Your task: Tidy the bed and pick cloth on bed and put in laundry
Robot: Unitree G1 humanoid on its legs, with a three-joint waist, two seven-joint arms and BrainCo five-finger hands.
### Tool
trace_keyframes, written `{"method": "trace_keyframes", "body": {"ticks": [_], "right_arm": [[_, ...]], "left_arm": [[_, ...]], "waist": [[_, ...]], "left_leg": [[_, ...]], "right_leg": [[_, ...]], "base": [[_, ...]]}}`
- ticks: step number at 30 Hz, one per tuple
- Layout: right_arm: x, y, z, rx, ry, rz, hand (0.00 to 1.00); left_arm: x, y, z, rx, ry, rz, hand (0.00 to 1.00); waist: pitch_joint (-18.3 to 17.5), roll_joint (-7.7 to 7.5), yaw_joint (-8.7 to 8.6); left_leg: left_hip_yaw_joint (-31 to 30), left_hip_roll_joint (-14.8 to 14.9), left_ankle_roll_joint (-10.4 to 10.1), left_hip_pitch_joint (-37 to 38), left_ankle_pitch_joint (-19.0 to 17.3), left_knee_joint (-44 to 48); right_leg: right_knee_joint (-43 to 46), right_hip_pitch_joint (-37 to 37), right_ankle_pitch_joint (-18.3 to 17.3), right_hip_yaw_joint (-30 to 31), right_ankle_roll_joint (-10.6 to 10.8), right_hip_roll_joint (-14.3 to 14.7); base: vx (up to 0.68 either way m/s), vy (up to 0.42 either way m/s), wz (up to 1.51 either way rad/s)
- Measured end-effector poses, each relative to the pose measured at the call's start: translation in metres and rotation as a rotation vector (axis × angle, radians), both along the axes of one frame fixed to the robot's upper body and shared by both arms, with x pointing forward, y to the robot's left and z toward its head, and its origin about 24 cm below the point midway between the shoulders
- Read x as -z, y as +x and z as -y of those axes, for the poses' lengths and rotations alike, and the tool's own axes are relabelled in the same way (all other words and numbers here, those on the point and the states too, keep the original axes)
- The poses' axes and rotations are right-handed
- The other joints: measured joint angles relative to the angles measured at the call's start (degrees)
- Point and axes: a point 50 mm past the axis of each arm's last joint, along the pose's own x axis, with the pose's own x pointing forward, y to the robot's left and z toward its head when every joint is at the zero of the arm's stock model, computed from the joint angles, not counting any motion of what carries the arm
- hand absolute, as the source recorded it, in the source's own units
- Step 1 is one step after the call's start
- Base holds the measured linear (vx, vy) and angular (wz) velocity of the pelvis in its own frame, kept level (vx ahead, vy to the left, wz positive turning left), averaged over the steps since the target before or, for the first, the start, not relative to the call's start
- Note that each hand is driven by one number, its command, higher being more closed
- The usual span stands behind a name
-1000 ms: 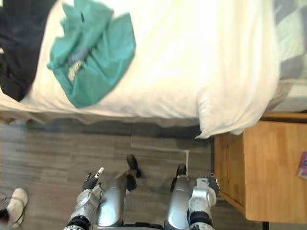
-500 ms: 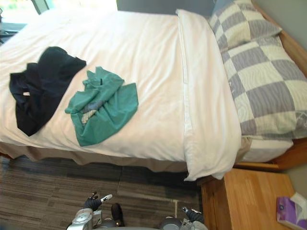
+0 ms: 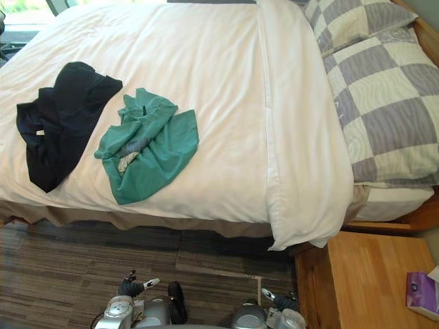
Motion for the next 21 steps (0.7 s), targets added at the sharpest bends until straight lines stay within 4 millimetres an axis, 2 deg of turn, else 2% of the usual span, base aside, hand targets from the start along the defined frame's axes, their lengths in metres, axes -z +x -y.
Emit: {"method": "trace_keyframes", "body": {"ticks": [1, 3, 4, 5, 6, 7, 8, 9, 10, 11, 12, 13, 14, 15, 16, 17, 18, 21], "right_arm": [[0.001, -0.009, 0.004, 0.006, -0.012, -0.021, 0.0], [0.003, -0.026, 0.007, 0.02, -0.019, -0.062, 0.0], [0.004, -0.033, 0.008, 0.035, -0.021, -0.079, 0.0], [0.005, -0.035, 0.004, 0.046, -0.013, -0.084, 0.0], [0.008, -0.038, -0.009, 0.075, 0.024, -0.088, 0.0], [0.01, -0.039, -0.02, 0.091, 0.058, -0.089, 0.0], [0.01, -0.039, -0.022, 0.091, 0.064, -0.088, 0.0], [0.01, -0.037, -0.028, 0.073, 0.076, -0.086, 0.0], [0.01, -0.033, -0.025, 0.038, 0.065, -0.087, 0.0], [0.008, -0.025, -0.021, -0.002, 0.047, -0.08, 0.0], [0.007, -0.021, -0.019, -0.035, 0.036, -0.074, 0.0], [0.007, -0.017, -0.018, -0.07, 0.023, -0.075, 0.0], [0.006, -0.014, -0.017, -0.099, 0.01, -0.074, 0.0], [0.004, -0.01, -0.012, -0.14, -0.013, -0.064, 0.0], [0.002, -0.006, -0.011, -0.17, -0.027, -0.051, 0.0], [0.0, 0.002, -0.012, -0.203, -0.034, -0.025, 0.0], [-0.001, 0.006, -0.014, -0.241, -0.04, -0.008, 0.0], [-0.007, 0.021, -0.011, -0.315, -0.066, 0.04, 0.0]], "left_arm": [[0.0, -0.001, 0.0, -0.006, 0.005, -0.001, 0.0], [0.001, -0.002, 0.002, -0.014, 0.007, 0.0, 0.0], [0.001, -0.003, 0.004, -0.018, 0.002, -0.001, 0.0], [0.0, -0.001, 0.001, -0.023, 0.007, 0.008, 0.0], [-0.004, 0.001, -0.009, -0.029, 0.037, 0.021, 0.0], [-0.005, -0.001, -0.019, -0.04, 0.059, 0.017, 0.0], [-0.005, -0.002, -0.022, -0.043, 0.068, 0.014, 0.0], [-0.006, 0.0, -0.024, -0.029, 0.078, 0.017, 0.0], [-0.006, 0.001, -0.021, -0.008, 0.078, 0.007, 0.0], [-0.004, 0.0, -0.018, 0.004, 0.074, 0.0, 0.0], [-0.002, -0.003, -0.017, 0.023, 0.078, -0.019, 0.0], [-0.001, -0.005, -0.018, 0.031, 0.08, -0.035, 0.0], [0.0, -0.007, -0.016, 0.042, 0.079, -0.045, 0.0], [0.001, -0.008, -0.013, 0.058, 0.075, -0.052, 0.0], [0.001, -0.007, -0.011, 0.084, 0.082, -0.056, 0.0], [0.001, -0.006, -0.011, 0.113, 0.093, -0.058, 0.0], [0.001, -0.006, -0.01, 0.113, 0.092, -0.062, 0.0], [0.002, -0.003, 0.002, 0.128, 0.064, -0.058, 0.0]], "waist": [[-0.15, 0.27, -0.03], [-0.81, 1.44, 0.28], [-1.23, 2.15, 0.35], [-1.21, 1.27, 0.35], [-1.74, -1.08, 0.27], [-3.52, -2.28, 0.56], [-4.1, -2.6, 1.08], [-4.57, -3.0, 1.77], [-4.72, -2.7, 2.38], [-4.9, -2.3, 2.44], [-4.81, -2.17, 1.66], [-4.66, -1.91, 1.57], [-4.37, -1.42, 1.61], [-3.93, -0.06, 1.58], [-3.74, 0.65, 1.37], [-3.4, 1.24, 0.7], [-3.48, 0.49, 0.63], [-2.11, 1.42, 0.44]], "left_leg": [[-1.47, 3.25, -0.37, -0.31, 0.16, -0.53], [-4.69, 7.77, -1.37, -0.42, 0.84, -4.02], [-4.68, 9.09, -4.98, -0.35, 3.02, -5.34], [-3.84, 7.82, -10.89, -0.63, 4.84, -4.01], [-3.37, 5.19, -10.74, -2.1, 2.62, -1.37], [-3.48, 4.92, -10.84, -4.71, 0.18, 2.84], [-2.96, 5.16, -10.37, -5.41, -1.6, 4.94], [-1.28, 5.2, -8.99, -5.39, -3.35, 6.28], [1.35, 5.31, -7.48, -4.34, -4.21, 5.98], [3.4, 5.38, -6.17, -3.4, -3.83, 4.63], [5.48, 5.01, -4.67, -1.65, -2.88, 1.84], [7.22, 3.89, -3.67, 1.5, -1.29, -2.43], [8.36, 3.28, -3.18, 3.7, -0.06, -5.33], [9.46, 2.74, -2.76, 6.21, 1.63, -9.17], [9.57, 2.25, -2.23, 7.15, 2.8, -11.29], [9.6, 1.25, -2.36, 8.11, 4.01, -13.6], [9.86, -0.4, -2.53, 8.85, 4.56, -14.92], [9.94, -2.83, -2.53, 11.24, 7.4, -19.11]], "right_leg": [[1.07, -0.76, -0.16, 0.49, 1.4, -1.04], [2.67, -2.17, -0.31, 1.07, 4.29, -2.65], [2.58, -2.31, -0.1, 1.13, 6.39, -3.8], [1.94, -1.55, 0.3, 1.35, 7.41, -5.53], [-1.05, -0.51, 2.89, 1.57, 6.71, -7.86], [-4.63, -0.17, 8.6, 1.12, 5.77, -7.88], [-6.76, 0.03, 12.72, 0.99, 5.92, -7.91], [-8.37, -0.63, 18.01, 0.17, 4.66, -8.15], [-9.31, -2.4, 24.29, -3.28, -2.11, -8.31], [-9.1, -3.41, 27.04, -7.74, -6.13, -8.49], [-5.19, -4.71, 23.9, -12.54, -4.35, -8.05], [0.01, -5.73, 18.27, -15.19, -1.76, -5.16], [2.0, -5.75, 14.28, -15.52, -1.19, -2.37], [4.0, -5.59, 9.66, -15.51, -1.83, 2.15], [4.44, -5.57, 7.1, -15.47, -2.35, 4.96], [2.52, -5.03, 4.5, -15.08, -3.07, 9.1], [-0.68, -3.31, 3.74, -15.78, -3.85, 9.84], [-4.18, -1.59, 3.55, -10.63, -4.04, 10.1]], "base": [[0.0, 0.321, 0.08], [0.03, 0.426, 0.1], [0.09, 0.557, 0.23], [0.11, 0.635, 0.28], [0.12, 0.484, 0.18], [0.11, 0.461, -0.05], [0.09, 0.476, -0.36], [0.07, 0.593, -0.63], [0.05, 0.474, -0.78], [0.07, 0.405, -0.71], [0.1, 0.311, -0.59], [0.11, 0.259, -0.49], [0.11, 0.199, -0.48], [0.07, 0.136, -0.3], [0.05, 0.112, -0.13], [0.03, 0.05, -0.04], [0.01, 0.045, -0.08], [-0.01, 0.023, -0.06]]}}
